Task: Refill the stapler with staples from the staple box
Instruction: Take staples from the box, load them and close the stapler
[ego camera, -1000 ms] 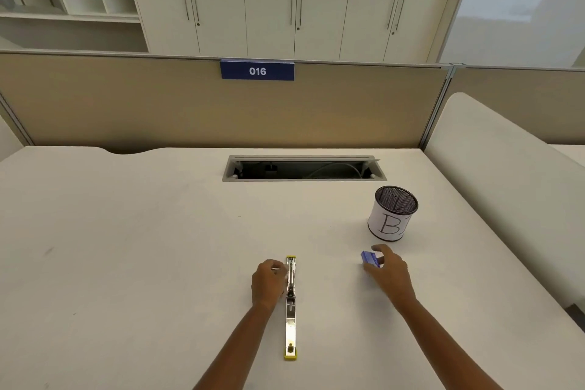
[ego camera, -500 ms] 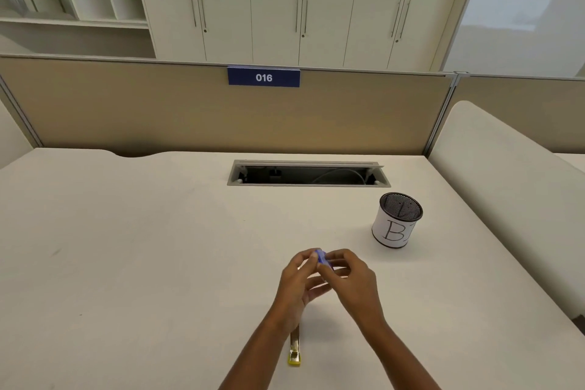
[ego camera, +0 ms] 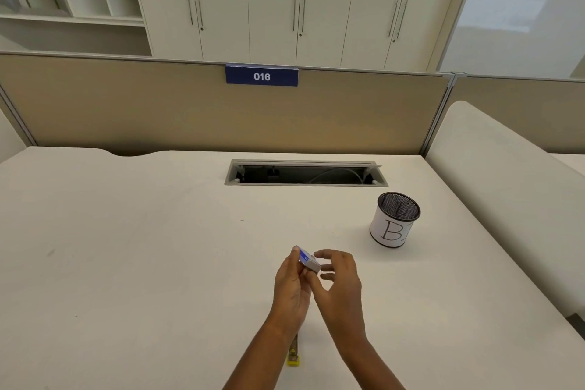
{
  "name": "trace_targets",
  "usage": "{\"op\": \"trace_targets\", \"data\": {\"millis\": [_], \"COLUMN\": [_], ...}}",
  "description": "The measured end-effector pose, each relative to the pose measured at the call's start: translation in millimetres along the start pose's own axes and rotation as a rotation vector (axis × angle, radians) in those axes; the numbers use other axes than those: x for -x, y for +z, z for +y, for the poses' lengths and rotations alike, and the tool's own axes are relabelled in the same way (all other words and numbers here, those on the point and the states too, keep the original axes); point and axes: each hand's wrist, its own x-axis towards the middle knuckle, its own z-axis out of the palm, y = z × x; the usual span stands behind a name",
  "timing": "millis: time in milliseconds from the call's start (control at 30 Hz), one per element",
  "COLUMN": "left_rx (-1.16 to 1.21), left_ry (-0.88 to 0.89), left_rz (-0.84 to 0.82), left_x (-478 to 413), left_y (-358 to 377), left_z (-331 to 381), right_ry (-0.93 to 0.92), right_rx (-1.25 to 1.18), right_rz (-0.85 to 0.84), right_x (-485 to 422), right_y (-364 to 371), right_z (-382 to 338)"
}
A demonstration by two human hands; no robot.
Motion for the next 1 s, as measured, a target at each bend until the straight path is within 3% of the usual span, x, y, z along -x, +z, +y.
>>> {"op": "trace_targets", "data": {"millis": [267, 700, 1000], "left_rx": [0.199, 0.315, 0.109], "left_ry": [-0.066, -0.174, 0.016], "left_rz": [0.022, 0.051, -0.033], "left_x": [2, 0, -2], "left_y": [0, -6, -9], "left_z": [-1, -1, 7], "right_ry": [-0.283, -0.486, -0.401], "right_rx": [0.209, 0.359, 0.233], "right_rz": [0.025, -0.075, -0.217], "right_x": [2, 9, 8], "right_y": [0, -12, -24], "right_z": [-5, -9, -4]}}
